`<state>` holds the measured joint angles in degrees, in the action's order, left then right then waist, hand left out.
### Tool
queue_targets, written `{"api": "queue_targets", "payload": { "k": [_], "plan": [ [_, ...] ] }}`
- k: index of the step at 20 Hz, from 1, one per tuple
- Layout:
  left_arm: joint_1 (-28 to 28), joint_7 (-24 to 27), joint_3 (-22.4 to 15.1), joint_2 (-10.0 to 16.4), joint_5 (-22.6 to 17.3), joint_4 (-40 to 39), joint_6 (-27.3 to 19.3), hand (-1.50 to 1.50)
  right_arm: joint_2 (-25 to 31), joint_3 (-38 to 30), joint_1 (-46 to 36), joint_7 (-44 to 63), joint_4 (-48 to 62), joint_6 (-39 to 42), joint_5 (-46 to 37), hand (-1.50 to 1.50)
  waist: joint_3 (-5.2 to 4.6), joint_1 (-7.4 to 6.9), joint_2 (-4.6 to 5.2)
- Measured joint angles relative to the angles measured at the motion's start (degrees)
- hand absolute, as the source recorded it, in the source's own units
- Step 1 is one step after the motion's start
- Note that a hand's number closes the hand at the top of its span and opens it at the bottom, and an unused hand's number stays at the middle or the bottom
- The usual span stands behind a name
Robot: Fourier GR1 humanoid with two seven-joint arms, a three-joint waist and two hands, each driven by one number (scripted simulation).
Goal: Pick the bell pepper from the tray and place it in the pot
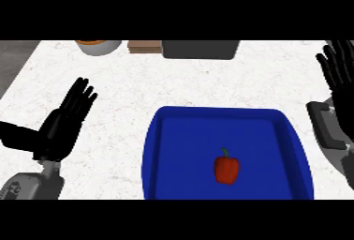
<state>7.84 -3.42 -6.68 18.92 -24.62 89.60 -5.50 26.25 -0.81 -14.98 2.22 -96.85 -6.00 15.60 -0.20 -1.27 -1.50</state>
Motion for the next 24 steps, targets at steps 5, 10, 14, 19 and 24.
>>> {"api": "queue_targets", "payload": {
  "k": [5, 10, 14, 19, 24],
  "plan": [
    [0.0, -2.1, -0.5, 0.6, 2.9, 1.8, -2.5, 0.00, -6.7, 8.6, -1.9, 2.7, 1.5, 2.9, 1.6, -1.50, 0.18, -0.37, 1.16],
    [0.1, -5.0, -1.8, 0.5, 5.0, 1.6, -5.0, 0.00, -3.3, 16.6, -0.8, 1.4, 1.2, -0.1, -13.4, -1.50, -0.16, 0.61, 0.94],
    [-0.8, -7.7, -2.3, 0.3, 6.3, 3.5, -7.5, 0.00, -3.6, 21.3, 7.3, -5.3, -5.9, -6.7, -23.5, -1.50, 0.10, 1.88, 0.90],
    [-1.1, -9.5, -3.2, -0.6, 7.8, 4.5, -8.9, 0.00, 3.8, 22.5, 15.3, -2.0, -18.0, -6.0, -31.1, -1.50, 0.12, 2.48, 0.97],
    [-1.1, -11.0, -3.5, -0.8, 8.6, 5.6, -9.5, 0.00, 12.6, 20.6, 17.4, 10.3, -29.2, 0.7, -34.5, -1.50, 0.07, 2.46, 1.05]
  ]
}}
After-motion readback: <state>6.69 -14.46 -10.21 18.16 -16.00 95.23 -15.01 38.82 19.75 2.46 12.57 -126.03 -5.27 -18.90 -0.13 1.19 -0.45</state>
